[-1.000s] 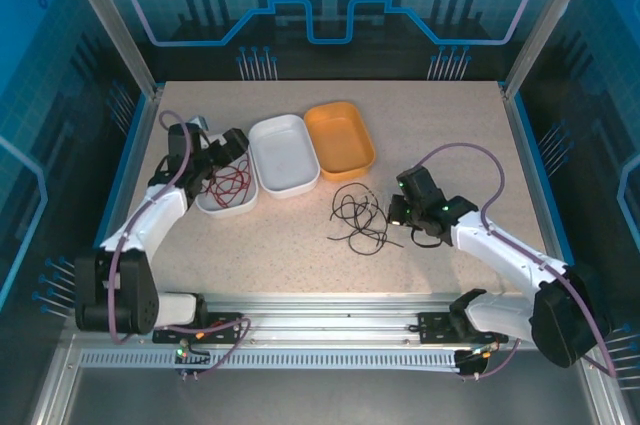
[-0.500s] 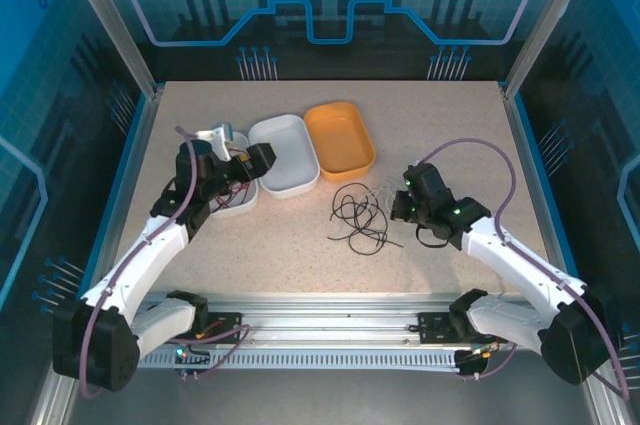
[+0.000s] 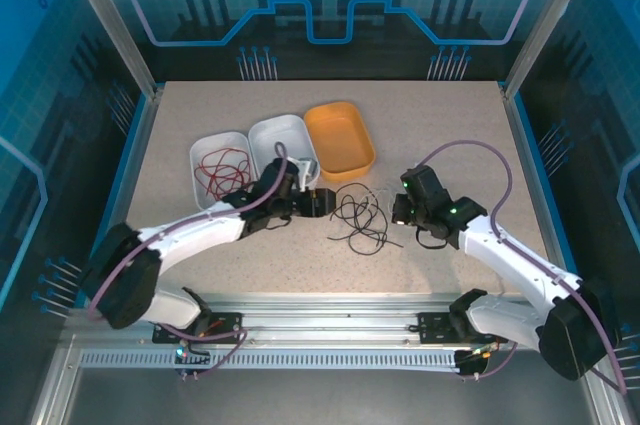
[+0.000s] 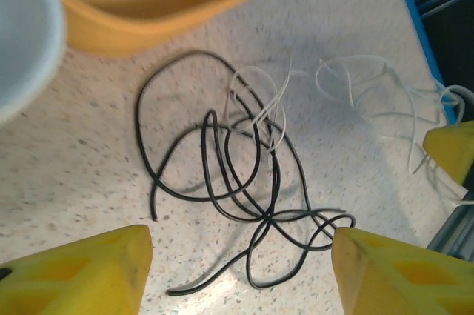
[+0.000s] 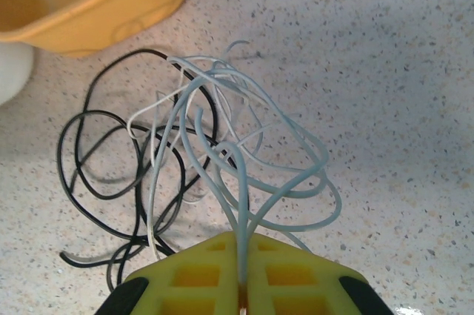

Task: Untangle the cables

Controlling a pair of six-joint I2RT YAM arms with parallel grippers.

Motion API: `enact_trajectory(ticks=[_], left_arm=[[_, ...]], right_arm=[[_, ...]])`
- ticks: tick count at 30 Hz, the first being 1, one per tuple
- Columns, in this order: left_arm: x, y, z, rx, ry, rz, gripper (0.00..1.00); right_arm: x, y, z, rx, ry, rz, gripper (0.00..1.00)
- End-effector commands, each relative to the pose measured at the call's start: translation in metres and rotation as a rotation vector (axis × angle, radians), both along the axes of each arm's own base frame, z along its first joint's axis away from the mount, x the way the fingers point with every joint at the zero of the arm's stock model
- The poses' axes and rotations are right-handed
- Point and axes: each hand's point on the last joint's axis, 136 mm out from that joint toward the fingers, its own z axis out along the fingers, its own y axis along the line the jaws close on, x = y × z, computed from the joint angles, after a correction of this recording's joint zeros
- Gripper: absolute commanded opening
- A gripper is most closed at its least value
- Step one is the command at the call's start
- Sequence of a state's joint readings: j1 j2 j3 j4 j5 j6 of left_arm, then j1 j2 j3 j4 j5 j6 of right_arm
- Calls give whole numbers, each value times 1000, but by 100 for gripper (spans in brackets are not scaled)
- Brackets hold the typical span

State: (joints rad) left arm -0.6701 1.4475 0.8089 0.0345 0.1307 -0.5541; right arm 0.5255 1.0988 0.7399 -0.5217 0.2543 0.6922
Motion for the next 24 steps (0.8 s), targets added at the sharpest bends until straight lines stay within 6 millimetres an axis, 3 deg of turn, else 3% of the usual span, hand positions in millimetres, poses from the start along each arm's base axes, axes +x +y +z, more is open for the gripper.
enact_trajectory(ticks=[1,5,10,16,21,24], left_arm=[[10,-17,-11,25,12,12,55],[14,-32,-38,83,52,-24,47],[19,-37,-68,135,106,-29,44],[28,-45,-82,151,112,-37,38],[30,-47,-85,147,117,-37,32],[31,-46,-82,147,105,-28,26]], right_arm=[[-4,2,-12,2,23,-7,8],[-7,4,-21,14,42,-8,8],[-11,8,-35,32,77,-4,8],[-15,10,-44,32,114,8,11],[-17,10,-44,25,127,14,26],[-18,8,-40,19,122,14,30]])
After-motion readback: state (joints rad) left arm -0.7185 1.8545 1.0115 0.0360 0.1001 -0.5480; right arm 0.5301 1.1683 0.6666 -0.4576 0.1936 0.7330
